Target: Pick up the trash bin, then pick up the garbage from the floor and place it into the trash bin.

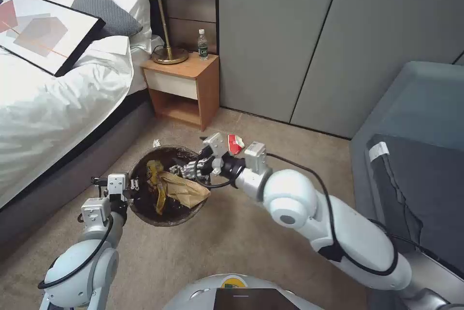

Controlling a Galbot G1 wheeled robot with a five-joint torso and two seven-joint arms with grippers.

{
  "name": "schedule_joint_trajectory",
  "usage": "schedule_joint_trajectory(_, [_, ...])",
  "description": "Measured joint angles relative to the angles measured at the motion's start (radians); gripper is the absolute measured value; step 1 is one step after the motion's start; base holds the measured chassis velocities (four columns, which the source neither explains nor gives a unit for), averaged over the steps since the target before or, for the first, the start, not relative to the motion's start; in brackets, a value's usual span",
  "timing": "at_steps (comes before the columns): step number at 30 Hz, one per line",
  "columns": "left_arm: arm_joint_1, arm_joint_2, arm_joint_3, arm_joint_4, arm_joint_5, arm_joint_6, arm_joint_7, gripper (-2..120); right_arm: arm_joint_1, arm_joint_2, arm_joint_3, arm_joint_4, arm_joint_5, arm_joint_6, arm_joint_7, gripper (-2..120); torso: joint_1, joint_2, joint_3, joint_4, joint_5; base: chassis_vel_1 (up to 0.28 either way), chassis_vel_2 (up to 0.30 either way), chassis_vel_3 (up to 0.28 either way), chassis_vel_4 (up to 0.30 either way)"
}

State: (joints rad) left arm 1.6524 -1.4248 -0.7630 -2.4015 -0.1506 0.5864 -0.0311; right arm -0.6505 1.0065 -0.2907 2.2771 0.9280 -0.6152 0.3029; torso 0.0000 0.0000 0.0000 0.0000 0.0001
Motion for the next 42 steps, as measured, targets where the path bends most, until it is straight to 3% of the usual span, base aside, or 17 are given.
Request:
schedule_joint_trajectory(5, [0.000, 0.000, 0.001, 0.001, 0.000, 0.000, 0.000, 4, -0.020, -0.028, 0.079, 0.033, 0.014, 0.003, -0.005, 100, 0.000, 0.000, 0.000, 0.0000, 0.0001, 0.000, 0.000, 0.000, 0.000])
schedule_joint_trajectory(13, [0.002, 0.000, -0.004, -0.002, -0.001, 0.000, 0.000, 4, -0.121, -0.060, 0.158, 0.028, -0.130, 0.089, -0.037, 100, 0.000, 0.000, 0.000, 0.0001, 0.0000, 0.000, 0.000, 0.000, 0.000])
schedule_joint_trajectory(17, [0.009, 0.000, -0.014, -0.005, -0.008, -0.005, 0.001, 4, -0.380, -0.047, 0.338, -0.009, -0.399, 0.244, -0.095, 100, 0.000, 0.000, 0.000, -0.0001, 0.0002, 0.000, 0.000, 0.000, 0.000])
schedule_joint_trajectory(18, [0.009, 0.000, -0.014, -0.005, -0.008, -0.005, 0.001, 4, -0.380, -0.047, 0.338, -0.009, -0.399, 0.244, -0.095, 100, 0.000, 0.000, 0.000, -0.0001, 0.0002, 0.000, 0.000, 0.000, 0.000])
schedule_joint_trajectory(19, [0.011, 0.000, -0.017, -0.006, -0.011, -0.007, 0.001, 4, -0.464, -0.031, 0.410, -0.005, -0.430, 0.269, -0.100, 100, 0.000, 0.000, 0.000, -0.0001, 0.0001, 0.000, 0.000, 0.000, 0.000])
schedule_joint_trajectory(26, [0.013, 0.000, -0.023, -0.008, -0.020, -0.009, 0.003, 4, -0.654, 0.073, 0.572, 0.014, -0.500, 0.341, -0.091, 100, 0.000, 0.000, 0.000, 0.0001, -0.0001, 0.000, 0.000, 0.000, 0.000])
schedule_joint_trajectory(35, [0.014, 0.002, -0.026, -0.014, -0.029, -0.009, 0.006, 4, -0.807, 0.223, 0.718, 0.027, -0.628, 0.414, -0.138, 100, 0.000, 0.000, 0.000, -0.0001, -0.0001, 0.000, 0.000, 0.000, 0.000])
schedule_joint_trajectory(42, [0.014, 0.002, -0.029, -0.014, -0.031, -0.011, 0.011, 4, -0.899, 0.299, 0.771, 0.029, -0.708, 0.460, -0.177, 100, 0.000, 0.000, 0.000, 0.0001, -0.0002, 0.000, 0.000, 0.000, 0.000])
